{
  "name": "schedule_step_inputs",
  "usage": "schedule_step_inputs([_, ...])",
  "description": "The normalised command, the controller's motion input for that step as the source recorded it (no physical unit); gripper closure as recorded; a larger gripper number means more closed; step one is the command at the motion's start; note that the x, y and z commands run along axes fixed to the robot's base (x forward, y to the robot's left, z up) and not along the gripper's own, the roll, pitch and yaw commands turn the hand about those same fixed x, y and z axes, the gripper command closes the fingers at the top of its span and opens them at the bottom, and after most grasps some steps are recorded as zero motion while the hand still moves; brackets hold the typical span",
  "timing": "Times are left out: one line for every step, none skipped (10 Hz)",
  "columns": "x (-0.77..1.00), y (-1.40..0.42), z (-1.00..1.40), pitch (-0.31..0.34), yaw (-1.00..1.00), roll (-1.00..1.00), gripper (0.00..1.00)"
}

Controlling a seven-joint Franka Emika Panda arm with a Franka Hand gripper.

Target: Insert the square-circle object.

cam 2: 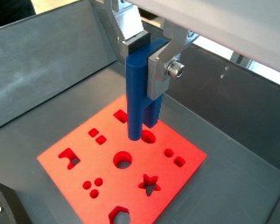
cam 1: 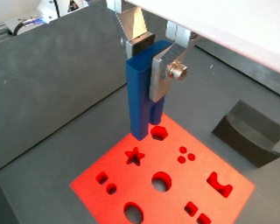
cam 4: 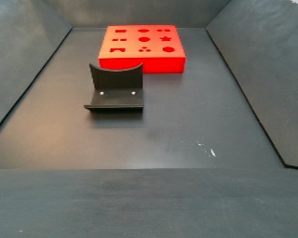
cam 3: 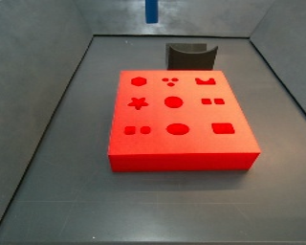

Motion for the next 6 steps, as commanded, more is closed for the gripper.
schedule_step_inputs([0.16,-0.04,-0.24,-0.099,-0.11,-0.03,1.0])
schedule_step_inputs([0.04,-0.23,-0.47,-0.224,-0.39,-0.05,1.0])
schedule_step_inputs([0.0,-0.36,-0.52,-0.329,-0.64,-0.07,1.0])
schedule_step_inputs([0.0,-0.34,-0.54,-0.319,-0.67,-0.06,1.0])
schedule_step_inputs([-0.11,-0.34,-0.47,-0.343,-0.77,-0.08,1.0])
schedule_step_inputs([-0.09,-0.38,-0.5,-0.291,-0.77,-0.02,1.0])
